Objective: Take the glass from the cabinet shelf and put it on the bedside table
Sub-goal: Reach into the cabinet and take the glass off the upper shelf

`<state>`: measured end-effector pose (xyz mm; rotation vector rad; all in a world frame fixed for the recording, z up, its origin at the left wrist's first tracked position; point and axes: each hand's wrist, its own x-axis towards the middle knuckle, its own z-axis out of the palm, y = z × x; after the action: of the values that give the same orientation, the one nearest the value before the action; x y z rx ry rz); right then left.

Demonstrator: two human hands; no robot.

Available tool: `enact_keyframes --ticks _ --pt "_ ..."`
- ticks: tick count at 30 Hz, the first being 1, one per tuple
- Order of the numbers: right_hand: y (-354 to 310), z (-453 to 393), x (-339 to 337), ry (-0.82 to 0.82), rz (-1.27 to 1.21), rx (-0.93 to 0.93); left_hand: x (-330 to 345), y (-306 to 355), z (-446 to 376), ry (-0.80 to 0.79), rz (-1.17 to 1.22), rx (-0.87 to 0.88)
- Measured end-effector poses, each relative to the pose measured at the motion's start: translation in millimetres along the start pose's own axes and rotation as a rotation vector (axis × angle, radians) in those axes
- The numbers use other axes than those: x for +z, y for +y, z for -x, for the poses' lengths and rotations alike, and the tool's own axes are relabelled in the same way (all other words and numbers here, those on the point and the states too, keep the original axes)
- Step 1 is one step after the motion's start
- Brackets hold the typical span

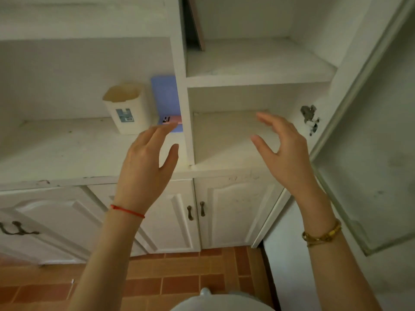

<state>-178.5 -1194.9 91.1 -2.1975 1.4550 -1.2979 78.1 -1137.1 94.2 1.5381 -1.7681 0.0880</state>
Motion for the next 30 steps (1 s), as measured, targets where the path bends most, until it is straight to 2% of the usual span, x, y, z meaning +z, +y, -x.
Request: enact_keyframes --ticks 9,21,30 --pt "-19 -97 -25 0.144 0.011 -0.167 -14 18 -105 0.135 0.029 0.130" --pt "-61 -208 -99 0.386 0.049 -0.417 -54 62 -226 0.426 0.039 0.388" --pt "-105 -285 -154 0.559 0.110 -0.541 -94 88 -290 0.595 0.022 0.468"
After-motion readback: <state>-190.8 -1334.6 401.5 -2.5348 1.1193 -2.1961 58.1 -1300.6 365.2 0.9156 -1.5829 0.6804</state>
